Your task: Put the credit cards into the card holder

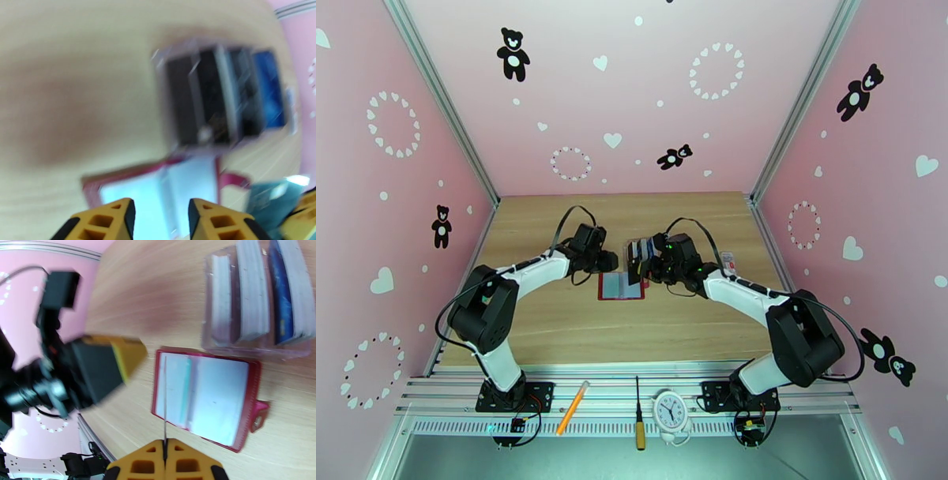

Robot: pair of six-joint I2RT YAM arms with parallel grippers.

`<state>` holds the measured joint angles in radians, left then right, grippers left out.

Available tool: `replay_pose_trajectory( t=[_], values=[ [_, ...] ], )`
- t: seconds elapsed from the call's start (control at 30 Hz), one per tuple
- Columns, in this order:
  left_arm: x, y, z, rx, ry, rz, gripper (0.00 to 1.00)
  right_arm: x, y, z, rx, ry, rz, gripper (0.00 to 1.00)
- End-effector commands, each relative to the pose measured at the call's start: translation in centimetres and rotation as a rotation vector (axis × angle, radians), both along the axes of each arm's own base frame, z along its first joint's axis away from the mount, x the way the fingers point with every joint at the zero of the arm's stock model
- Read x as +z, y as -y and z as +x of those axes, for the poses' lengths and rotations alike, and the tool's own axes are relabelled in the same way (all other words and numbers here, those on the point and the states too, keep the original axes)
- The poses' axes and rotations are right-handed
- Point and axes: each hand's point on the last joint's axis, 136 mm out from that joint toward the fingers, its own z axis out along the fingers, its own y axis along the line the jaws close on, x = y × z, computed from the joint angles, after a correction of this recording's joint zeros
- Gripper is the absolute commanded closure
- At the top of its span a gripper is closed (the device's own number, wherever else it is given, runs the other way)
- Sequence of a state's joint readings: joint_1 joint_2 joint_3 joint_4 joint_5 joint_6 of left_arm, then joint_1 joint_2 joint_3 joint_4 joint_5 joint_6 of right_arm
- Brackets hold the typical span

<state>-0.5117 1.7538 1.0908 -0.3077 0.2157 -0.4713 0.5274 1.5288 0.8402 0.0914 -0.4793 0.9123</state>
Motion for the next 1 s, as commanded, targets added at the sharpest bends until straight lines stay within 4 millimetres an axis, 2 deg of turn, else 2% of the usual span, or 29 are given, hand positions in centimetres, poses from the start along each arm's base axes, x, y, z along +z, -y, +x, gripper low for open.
replay_pose_trajectory(
  t=[0.0,0.3,0.97],
  values=[
    [-0.2,-1.2,-1.7,-0.006,0.000,0.070,0.57,-0.2,-1.3,0.1,0.017,0.005,0.072,1.00],
    [-1.3,-2.2,-3.5,-0.012,-0.029,0.127,0.58,-3.6,-1.9,0.1,0.014,-0.057,0.091,1.00],
    [-3.8,-2.2,-4.1,-0.015,-0.081,0.134,0.60,-6.8,-2.2,0.2,0.012,-0.108,0.090,1.00]
  ],
)
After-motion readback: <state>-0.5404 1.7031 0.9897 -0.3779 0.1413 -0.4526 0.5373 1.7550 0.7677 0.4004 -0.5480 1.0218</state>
